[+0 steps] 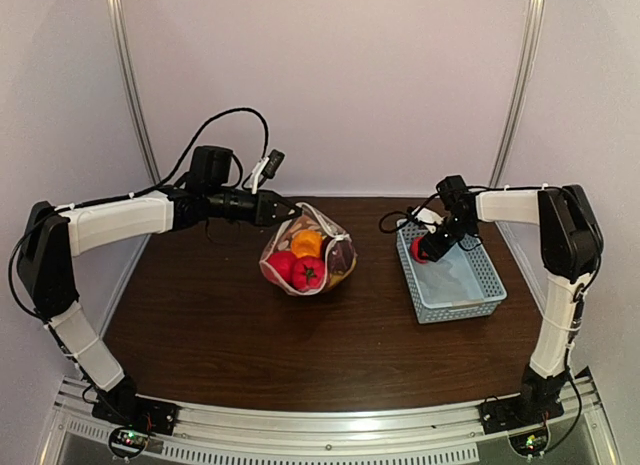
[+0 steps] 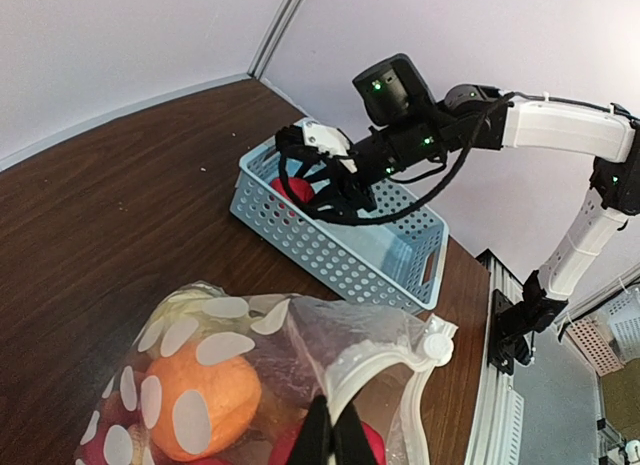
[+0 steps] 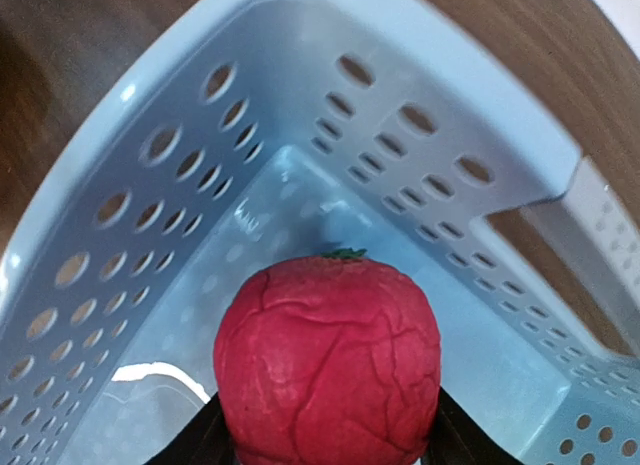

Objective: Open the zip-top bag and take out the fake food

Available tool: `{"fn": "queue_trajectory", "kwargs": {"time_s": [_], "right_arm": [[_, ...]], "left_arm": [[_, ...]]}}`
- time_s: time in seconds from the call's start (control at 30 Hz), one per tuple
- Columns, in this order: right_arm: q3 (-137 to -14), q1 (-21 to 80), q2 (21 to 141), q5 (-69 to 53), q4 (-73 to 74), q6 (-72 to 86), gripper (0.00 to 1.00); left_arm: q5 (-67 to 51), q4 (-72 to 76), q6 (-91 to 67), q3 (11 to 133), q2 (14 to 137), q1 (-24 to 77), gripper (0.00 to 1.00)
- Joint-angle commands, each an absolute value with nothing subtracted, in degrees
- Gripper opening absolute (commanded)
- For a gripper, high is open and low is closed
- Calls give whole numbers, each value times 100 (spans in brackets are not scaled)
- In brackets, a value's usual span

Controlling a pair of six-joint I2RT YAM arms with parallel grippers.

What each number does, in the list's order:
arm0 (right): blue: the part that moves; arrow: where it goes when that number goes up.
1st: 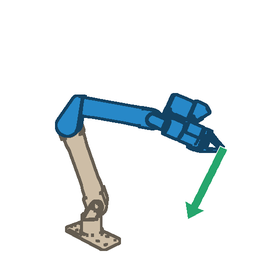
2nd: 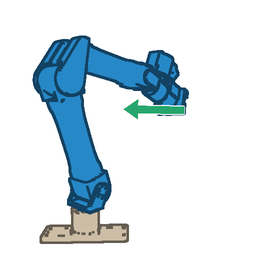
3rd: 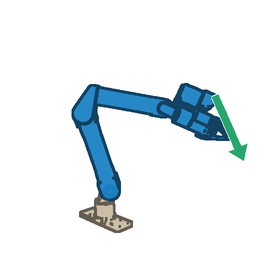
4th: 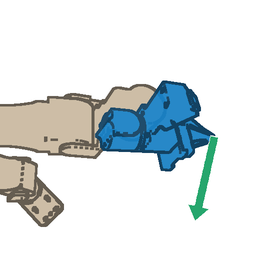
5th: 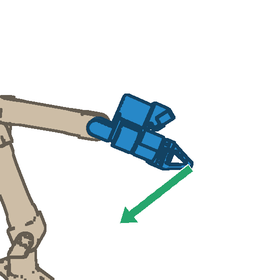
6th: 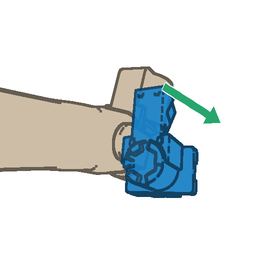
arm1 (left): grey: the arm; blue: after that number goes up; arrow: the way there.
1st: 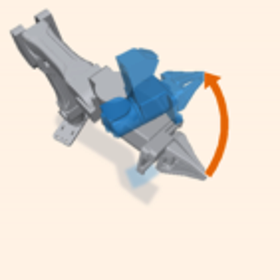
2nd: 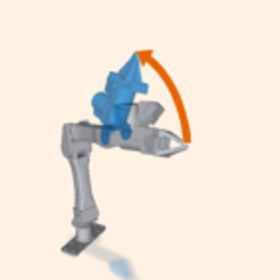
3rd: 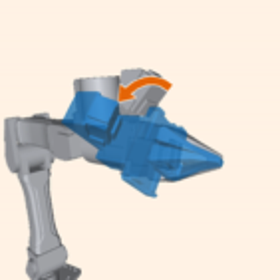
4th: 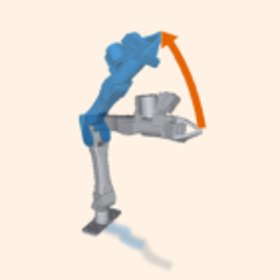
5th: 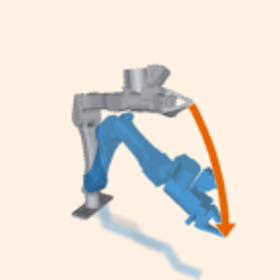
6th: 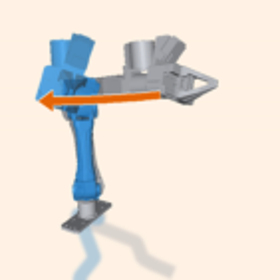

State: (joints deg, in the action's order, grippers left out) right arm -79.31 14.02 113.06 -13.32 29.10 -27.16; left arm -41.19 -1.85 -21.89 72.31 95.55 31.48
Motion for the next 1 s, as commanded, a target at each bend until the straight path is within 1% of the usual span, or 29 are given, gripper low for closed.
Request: {"fn": "queue_trajectory", "kwargs": {"time_s": [0.0,0.13,0.23,0.3,0.43,0.6,0.73,0.83,0.97], "right_arm": [[-8249,1406,11505,-1177,2730,-2501,61],[-8269,1407,11393,-1371,2859,-2462,75],[-8296,1407,11193,-1415,3079,-2419,82],[-8348,1413,11044,-1431,3325,-2409,84],[-8444,1438,10522,-1595,3809,-2427,83],[-8773,1810,9891,-1857,4432,-2758,78],[-8851,2470,9235,-2259,4482,-3041,77],[-8871,3156,8927,-2295,4336,-3325,73],[-9209,4077,9033,-2180,4386,-3512,65]], "left_arm": [[-4140,-105,-2103,7180,9365,3094,0],[-4140,-114,-2101,7181,9344,3094,0],[-4148,-114,-2101,7187,9330,3094,0],[-4149,-114,-2101,7189,9324,3094,0],[-4139,-116,-2092,7180,9332,3094,0],[-4158,-127,-2107,7181,9369,3089,0],[-4184,-127,-2118,7189,9386,3094,0],[-4177,-132,-2099,7189,9387,3094,0],[-4169,-167,-2070,7189,9417,3094,0]]}}
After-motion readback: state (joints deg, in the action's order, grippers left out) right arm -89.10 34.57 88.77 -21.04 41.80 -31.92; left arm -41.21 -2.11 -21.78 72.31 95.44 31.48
